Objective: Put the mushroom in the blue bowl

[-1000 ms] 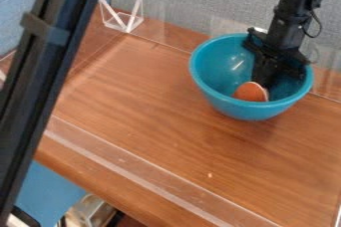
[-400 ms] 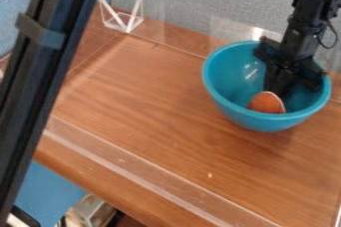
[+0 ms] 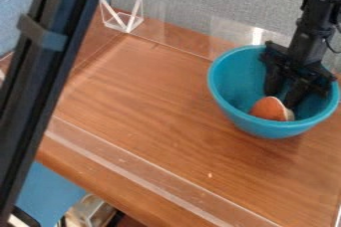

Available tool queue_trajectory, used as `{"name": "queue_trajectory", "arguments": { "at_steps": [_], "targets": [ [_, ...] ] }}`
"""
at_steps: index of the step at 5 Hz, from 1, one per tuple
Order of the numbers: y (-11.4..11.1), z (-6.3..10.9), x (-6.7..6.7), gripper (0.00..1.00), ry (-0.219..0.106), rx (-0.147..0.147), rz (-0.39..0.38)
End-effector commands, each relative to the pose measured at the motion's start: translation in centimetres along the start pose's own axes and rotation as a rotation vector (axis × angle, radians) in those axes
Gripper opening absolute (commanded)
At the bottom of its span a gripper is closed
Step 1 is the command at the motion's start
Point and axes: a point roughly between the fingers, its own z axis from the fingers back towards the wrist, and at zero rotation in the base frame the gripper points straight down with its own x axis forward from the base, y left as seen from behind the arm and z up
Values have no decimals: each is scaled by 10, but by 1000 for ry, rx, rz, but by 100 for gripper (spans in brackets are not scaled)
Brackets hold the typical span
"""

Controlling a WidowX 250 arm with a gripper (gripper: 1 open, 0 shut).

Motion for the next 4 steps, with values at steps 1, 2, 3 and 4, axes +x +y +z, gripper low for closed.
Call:
{"name": "queue_trajectory", "arguments": {
  "at_steps": [1, 2, 3, 4],
  "targets": [
    [-4, 33, 12, 0, -68, 7, -18],
    [-2, 43, 18, 0, -70, 7, -19],
    [0, 46, 27, 0, -70, 5, -5],
    [5, 46, 34, 0, -68, 0, 13]
  ]
}}
